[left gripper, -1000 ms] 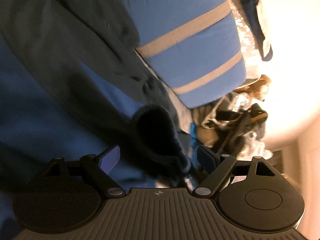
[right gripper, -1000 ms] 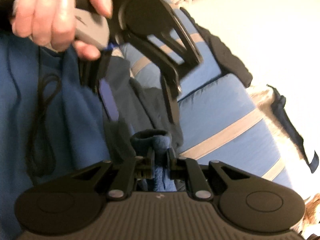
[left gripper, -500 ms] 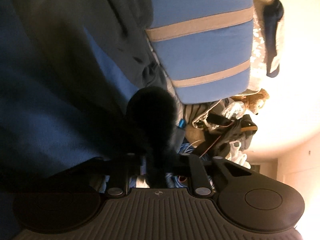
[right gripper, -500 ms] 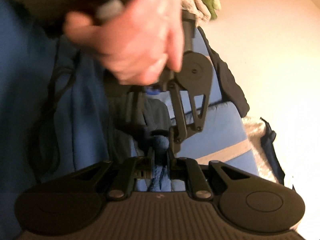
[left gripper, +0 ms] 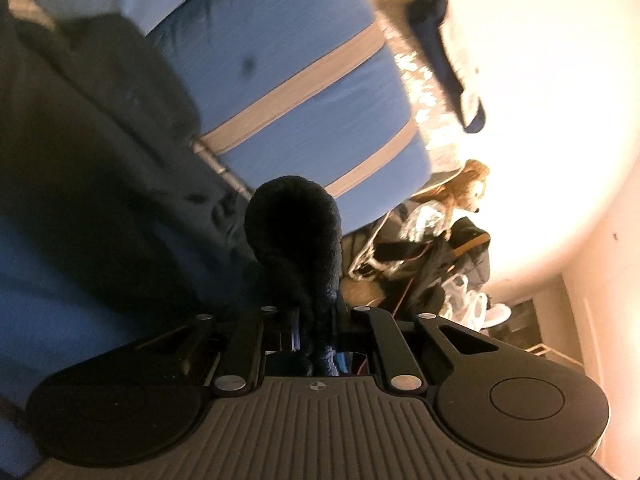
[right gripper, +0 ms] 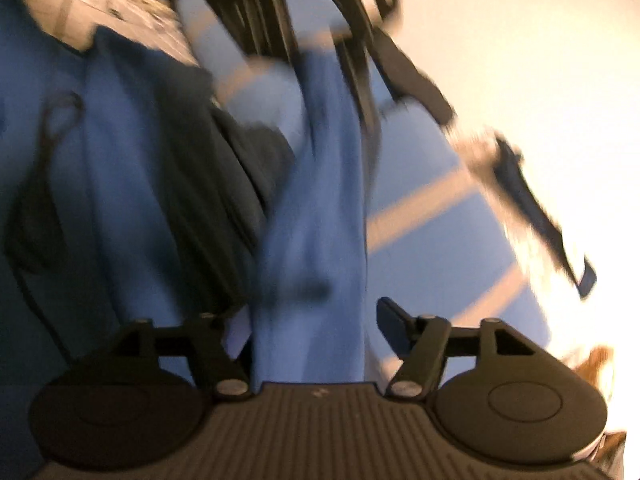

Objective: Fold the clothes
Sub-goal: 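Grasp the dark cuff with the left gripper while the right gripper releases it, then carry the dark cuff with the left gripper across the hoodie body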

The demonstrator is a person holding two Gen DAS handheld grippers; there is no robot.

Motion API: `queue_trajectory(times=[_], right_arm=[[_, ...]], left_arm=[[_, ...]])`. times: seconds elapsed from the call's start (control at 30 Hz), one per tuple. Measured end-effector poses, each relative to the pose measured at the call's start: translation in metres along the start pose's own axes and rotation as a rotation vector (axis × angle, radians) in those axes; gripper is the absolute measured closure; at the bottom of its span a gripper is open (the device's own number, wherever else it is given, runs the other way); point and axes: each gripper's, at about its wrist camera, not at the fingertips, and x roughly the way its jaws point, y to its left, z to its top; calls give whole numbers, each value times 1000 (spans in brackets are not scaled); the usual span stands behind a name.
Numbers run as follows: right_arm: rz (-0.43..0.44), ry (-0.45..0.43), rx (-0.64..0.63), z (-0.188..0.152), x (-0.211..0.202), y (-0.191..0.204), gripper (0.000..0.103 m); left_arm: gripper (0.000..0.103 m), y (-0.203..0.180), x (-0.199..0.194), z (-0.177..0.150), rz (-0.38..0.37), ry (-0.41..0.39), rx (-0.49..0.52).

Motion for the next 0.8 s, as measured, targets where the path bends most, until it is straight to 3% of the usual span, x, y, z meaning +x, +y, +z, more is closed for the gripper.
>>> queue_trajectory(times=[0.23,0.33,0.57,0.7,0.8], right_arm=[[-117,175,249,-54,27,-41,18],[-120,227,427,-74,36,-70,16],[-96,226,758,-92,43,-127,7],[-73,219,936,-101,47,-157,5],[-21,185,976,-102,46,-152,2]], left_arm=[[90,-18,-16,11,-56,-63,1],[90,-29,-18,16,-83,-91,10],[91,-42,-26,26,-149,-144,-50],[91,-61,-30,32,-150,-190,-12],[91,-83,-32,37,-125,-233,38]])
